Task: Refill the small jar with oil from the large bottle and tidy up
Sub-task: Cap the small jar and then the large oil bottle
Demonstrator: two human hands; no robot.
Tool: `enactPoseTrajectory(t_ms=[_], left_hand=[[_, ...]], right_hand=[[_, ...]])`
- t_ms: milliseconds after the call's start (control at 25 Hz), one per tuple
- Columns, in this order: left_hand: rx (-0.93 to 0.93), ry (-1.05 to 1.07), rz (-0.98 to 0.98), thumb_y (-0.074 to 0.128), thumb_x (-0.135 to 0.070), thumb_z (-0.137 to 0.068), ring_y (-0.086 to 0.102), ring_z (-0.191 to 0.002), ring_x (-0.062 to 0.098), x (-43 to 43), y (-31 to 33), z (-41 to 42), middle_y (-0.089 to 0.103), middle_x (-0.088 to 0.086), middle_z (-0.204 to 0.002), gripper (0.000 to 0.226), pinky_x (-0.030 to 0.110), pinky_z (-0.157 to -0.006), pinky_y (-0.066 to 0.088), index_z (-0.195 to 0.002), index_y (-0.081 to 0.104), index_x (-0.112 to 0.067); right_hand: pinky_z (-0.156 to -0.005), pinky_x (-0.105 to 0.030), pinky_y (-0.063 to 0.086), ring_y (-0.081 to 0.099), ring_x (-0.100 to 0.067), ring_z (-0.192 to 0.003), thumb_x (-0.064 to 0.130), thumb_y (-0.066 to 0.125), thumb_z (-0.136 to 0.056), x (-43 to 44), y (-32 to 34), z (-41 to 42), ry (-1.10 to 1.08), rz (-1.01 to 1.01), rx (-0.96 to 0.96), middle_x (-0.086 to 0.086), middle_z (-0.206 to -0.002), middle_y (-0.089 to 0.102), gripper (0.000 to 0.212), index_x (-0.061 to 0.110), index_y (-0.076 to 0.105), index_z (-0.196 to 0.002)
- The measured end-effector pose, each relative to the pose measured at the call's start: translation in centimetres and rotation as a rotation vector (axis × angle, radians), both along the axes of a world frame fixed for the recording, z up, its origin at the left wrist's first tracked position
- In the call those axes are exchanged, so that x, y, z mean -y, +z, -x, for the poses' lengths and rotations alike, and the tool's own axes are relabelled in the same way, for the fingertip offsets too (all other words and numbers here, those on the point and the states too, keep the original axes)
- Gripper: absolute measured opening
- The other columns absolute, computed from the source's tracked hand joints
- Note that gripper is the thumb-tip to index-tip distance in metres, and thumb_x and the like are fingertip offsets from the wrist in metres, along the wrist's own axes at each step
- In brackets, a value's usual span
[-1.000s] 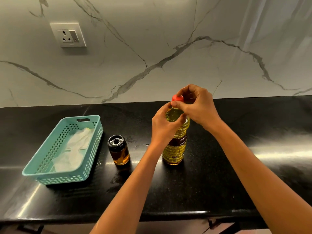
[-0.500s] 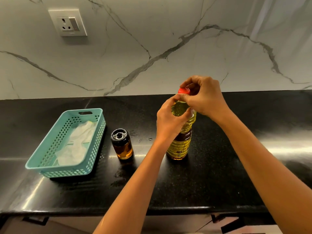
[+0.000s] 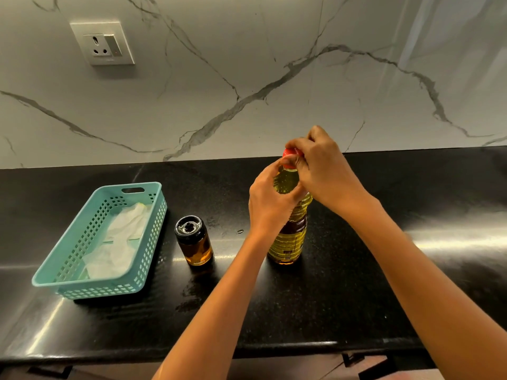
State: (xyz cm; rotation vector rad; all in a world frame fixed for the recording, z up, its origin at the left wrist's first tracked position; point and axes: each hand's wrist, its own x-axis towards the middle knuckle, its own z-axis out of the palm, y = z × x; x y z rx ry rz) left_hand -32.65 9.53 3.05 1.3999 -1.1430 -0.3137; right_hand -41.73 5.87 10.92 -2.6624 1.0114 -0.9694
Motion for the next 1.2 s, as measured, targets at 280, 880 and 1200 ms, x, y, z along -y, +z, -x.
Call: enactPoseTrajectory(t_ms=[280,880,1200], left_hand=[[-0.009,0.014,0.009,0.077,-0.025,-0.07,0.062,-0.096,0.013,0.0,-0.1,0.1,0.066,-0.001,-0.104,0.051,0.04,-0.085,0.053,-0.117,0.058,-0.018],[-0.267,-0.216,-0.279,0.082,-0.019,-0.063,0.055,-0.106,-0.009,-3.3,-6.3,-1.4,0.06,-0.018,-0.112,0.071,0.011,-0.082,0.046,-0.123,0.047,-0.035],[-0.238,-0.223,-0.423,0.083,-0.014,-0.064,0.052,-0.114,0.0,-3.6,-10.7,-2.1,0.058,-0.021,-0.115,0.081,0.018,-0.088,0.047,-0.131,0.041,-0.035]], right_hand=[[-0.088,-0.025,0.042,0.047,-0.024,-0.106,0.021,0.05,-0.094,0.0,0.6,-0.7,-0.072,0.058,-0.158,-0.017,-0.116,0.049,0.032,-0.001,0.054,-0.117],[-0.091,-0.008,0.043,0.046,0.005,-0.121,0.037,0.048,-0.085,-0.8,-10.9,3.3,0.312,-0.963,0.496,0.02,-0.13,0.048,0.056,0.035,0.03,-0.139],[-0.085,-0.001,0.039,0.041,0.023,-0.112,0.008,0.074,-0.074,-0.7,-16.7,3.6,0.215,-0.996,0.446,0.028,-0.128,0.042,0.087,0.052,0.023,-0.131]])
